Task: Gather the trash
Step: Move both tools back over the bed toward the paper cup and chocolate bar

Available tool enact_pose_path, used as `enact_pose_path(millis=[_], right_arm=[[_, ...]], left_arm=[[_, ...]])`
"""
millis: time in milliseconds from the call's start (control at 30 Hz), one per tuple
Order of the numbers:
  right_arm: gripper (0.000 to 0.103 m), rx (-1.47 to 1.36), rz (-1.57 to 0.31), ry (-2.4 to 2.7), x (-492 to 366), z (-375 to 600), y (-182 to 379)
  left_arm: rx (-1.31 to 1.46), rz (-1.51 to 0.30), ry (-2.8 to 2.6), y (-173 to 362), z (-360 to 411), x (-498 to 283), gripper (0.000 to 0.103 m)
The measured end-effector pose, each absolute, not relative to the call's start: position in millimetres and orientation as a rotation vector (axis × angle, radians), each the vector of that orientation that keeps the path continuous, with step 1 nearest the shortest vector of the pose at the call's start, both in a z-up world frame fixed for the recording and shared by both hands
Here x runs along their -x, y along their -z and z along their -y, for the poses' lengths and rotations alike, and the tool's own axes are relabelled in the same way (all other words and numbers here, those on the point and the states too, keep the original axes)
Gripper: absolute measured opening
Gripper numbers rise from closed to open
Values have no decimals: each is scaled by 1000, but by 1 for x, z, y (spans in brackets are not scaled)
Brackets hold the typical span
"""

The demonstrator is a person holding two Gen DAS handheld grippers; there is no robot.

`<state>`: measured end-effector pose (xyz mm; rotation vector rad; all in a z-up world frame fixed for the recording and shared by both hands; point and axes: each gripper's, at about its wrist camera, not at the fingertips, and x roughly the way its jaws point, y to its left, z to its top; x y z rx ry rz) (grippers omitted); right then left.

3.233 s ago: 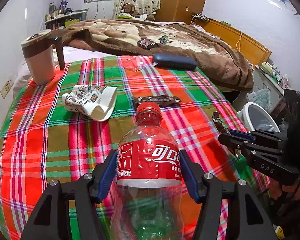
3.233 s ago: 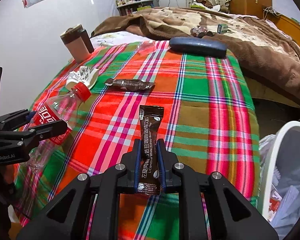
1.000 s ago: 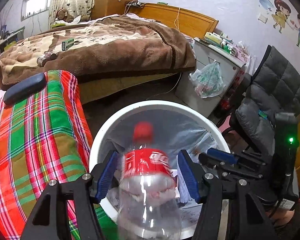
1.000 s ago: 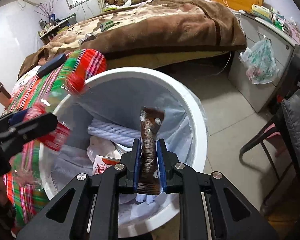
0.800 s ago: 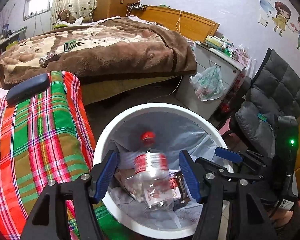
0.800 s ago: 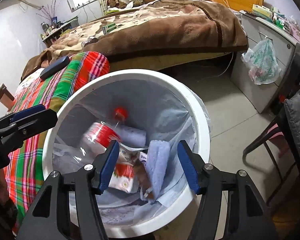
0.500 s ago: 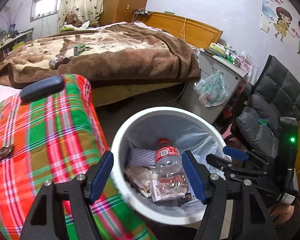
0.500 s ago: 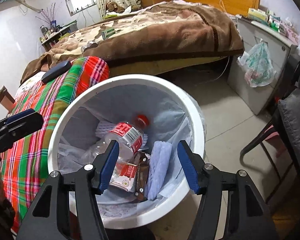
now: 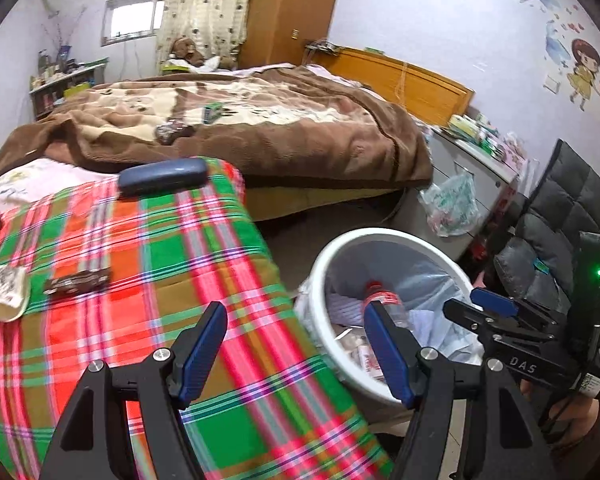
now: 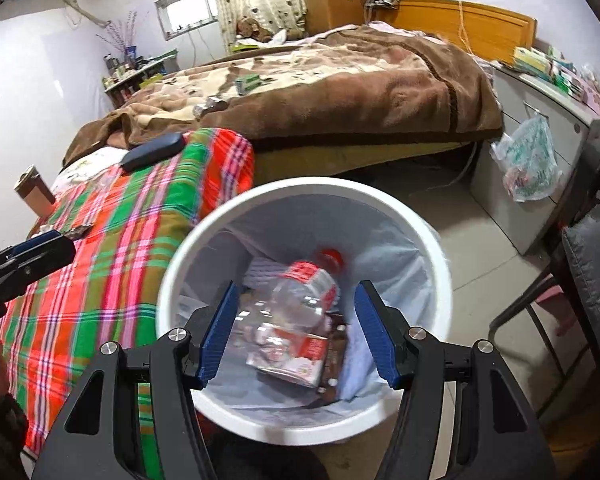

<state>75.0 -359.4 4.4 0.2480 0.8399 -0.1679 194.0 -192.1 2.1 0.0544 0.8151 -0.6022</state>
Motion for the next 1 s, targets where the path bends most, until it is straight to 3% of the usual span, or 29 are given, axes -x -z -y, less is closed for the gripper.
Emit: enact_pose_path(millis=[1000], right_arm=[[62, -9, -846, -253, -172, 192, -1]], left_arm=[[156, -823, 171, 19, -47, -264, 71]])
